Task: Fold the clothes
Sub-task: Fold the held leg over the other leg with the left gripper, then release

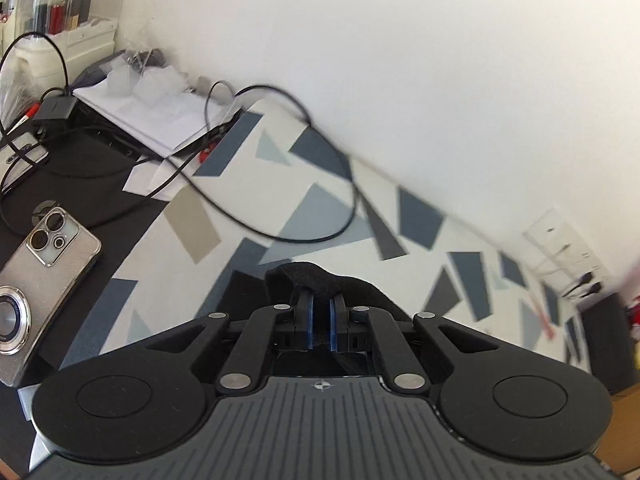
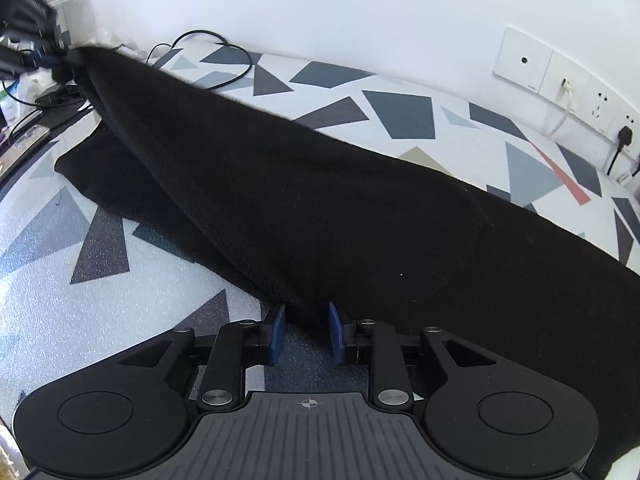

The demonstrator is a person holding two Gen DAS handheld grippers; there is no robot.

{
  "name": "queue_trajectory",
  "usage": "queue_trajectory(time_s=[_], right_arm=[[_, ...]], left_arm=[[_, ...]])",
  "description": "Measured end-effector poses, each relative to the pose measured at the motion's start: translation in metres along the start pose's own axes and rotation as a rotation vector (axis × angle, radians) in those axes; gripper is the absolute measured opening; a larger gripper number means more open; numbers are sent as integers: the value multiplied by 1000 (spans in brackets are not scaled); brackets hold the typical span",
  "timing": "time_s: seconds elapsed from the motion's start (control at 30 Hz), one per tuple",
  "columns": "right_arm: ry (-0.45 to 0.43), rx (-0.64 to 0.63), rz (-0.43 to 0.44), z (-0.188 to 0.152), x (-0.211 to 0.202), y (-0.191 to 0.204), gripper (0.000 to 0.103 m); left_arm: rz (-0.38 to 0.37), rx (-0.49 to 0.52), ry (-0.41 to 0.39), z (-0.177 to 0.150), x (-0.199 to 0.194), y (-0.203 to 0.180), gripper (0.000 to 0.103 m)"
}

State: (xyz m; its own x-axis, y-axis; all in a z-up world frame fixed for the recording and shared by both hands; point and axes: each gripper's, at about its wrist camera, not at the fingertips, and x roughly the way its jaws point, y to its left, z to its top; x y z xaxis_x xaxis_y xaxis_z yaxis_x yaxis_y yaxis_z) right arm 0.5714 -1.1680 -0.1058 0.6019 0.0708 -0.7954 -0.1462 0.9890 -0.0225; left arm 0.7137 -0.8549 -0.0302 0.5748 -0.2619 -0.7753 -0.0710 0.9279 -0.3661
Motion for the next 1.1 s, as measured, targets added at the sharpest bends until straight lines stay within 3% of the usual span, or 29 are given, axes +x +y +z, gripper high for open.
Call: queue_trajectory(time_s=[0.07, 0.13, 0.2, 0.4, 0.6, 0.7, 0.77, 0.83, 1.0, 1.1], right_arm=[[8, -6, 2, 1, 1, 0, 23], [22, -18, -1, 3, 1, 1, 23], [23, -28, 6, 9, -1, 5, 23], [-26, -124, 66, 36, -3, 28, 33], [-33, -276, 165, 66, 23, 74, 34], [-26, -347, 198, 75, 36, 95, 37], [-18, -371, 200, 79, 44, 104, 33], [-8, -337, 228, 86, 47, 104, 4], [-45, -182, 293, 102, 37, 86, 3], [-50, -103, 331, 108, 33, 71, 3]], left_arm=[[86, -11, 109, -1, 25, 10, 23], [101, -58, 147, -6, 32, 29, 24], [67, -121, 152, -11, 27, 48, 37], [-61, -225, 167, -20, 4, 71, 58], [-217, -373, 247, -32, 14, 66, 58], [-235, -383, 265, -36, 21, 60, 58], [-245, -388, 277, -38, 26, 55, 58], [-256, -393, 289, -40, 30, 51, 59], [-276, -389, 292, -43, 46, 38, 60], [-267, -434, 255, -44, 56, 41, 60]])
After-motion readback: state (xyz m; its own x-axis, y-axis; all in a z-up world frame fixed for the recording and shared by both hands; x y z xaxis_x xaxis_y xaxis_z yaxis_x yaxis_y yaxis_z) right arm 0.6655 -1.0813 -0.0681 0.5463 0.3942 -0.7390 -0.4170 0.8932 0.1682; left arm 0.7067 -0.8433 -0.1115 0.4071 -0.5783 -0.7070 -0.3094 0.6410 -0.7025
